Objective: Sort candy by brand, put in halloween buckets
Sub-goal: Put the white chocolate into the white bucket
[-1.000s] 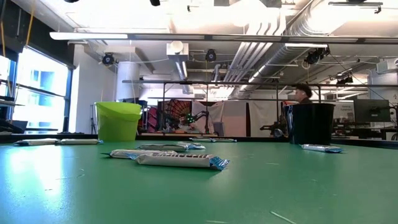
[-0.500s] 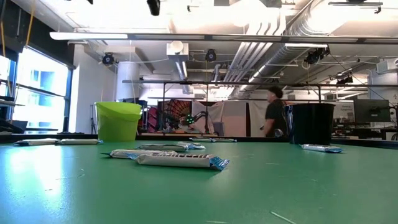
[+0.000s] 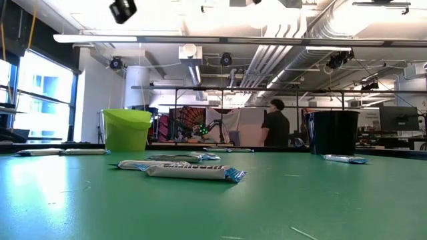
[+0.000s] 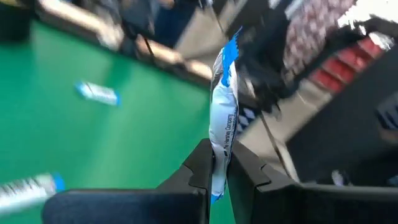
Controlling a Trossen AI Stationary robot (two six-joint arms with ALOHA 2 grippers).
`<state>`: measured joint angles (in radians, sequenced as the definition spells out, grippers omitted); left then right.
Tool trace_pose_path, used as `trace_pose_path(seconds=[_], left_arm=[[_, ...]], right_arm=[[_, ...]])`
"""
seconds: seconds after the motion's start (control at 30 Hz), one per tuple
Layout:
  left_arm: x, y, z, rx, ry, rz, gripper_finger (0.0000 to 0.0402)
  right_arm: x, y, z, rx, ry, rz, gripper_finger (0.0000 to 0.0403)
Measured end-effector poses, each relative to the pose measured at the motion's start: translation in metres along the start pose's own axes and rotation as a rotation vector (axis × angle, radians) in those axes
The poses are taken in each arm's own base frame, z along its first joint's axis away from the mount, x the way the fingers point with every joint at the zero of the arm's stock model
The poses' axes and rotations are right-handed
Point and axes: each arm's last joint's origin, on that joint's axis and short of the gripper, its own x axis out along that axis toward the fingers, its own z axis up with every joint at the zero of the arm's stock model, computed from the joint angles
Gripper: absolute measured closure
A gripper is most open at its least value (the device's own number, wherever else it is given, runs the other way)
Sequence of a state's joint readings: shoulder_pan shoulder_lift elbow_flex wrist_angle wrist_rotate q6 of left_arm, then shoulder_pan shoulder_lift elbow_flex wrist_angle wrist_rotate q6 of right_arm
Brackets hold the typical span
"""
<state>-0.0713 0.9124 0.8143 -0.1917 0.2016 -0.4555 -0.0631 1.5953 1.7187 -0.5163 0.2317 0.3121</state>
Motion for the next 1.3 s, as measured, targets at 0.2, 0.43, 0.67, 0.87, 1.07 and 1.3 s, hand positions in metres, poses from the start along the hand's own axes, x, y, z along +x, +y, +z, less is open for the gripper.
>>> trace_pose_path(seconds=[0.2,0.43,0.67,0.87,1.07,1.3], left_arm=[[-0.006,-0.022,-0.021,-0.068,0.267,0.016,0.0385],[-0.03,-0.058,-0.025,-0.143,0.487,0.024,0.0385],[-0.048,-0.089,-0.048,-0.256,0.707,-0.001,0.0385],[-0.048,-0.107,-0.077,-0.227,0.867,0.074,0.0385],[-0.039,-0.121,-0.107,-0.19,1.001,0.198,0.0385],[-0.024,-0.132,-0.135,-0.241,1.126,0.319,0.0385]], right_arm=[[0.02,0.001,-0.014,-0.025,0.077,-0.021,0.0398],[0.021,-0.004,-0.024,-0.053,0.18,-0.062,0.0402],[0.02,-0.005,-0.027,-0.075,0.211,-0.072,0.0403],[0.02,-0.006,-0.029,-0.084,0.222,-0.098,0.0403],[0.02,-0.007,-0.029,-0.089,0.221,-0.128,0.0403],[0.02,-0.007,-0.029,-0.09,0.219,-0.133,0.0403]])
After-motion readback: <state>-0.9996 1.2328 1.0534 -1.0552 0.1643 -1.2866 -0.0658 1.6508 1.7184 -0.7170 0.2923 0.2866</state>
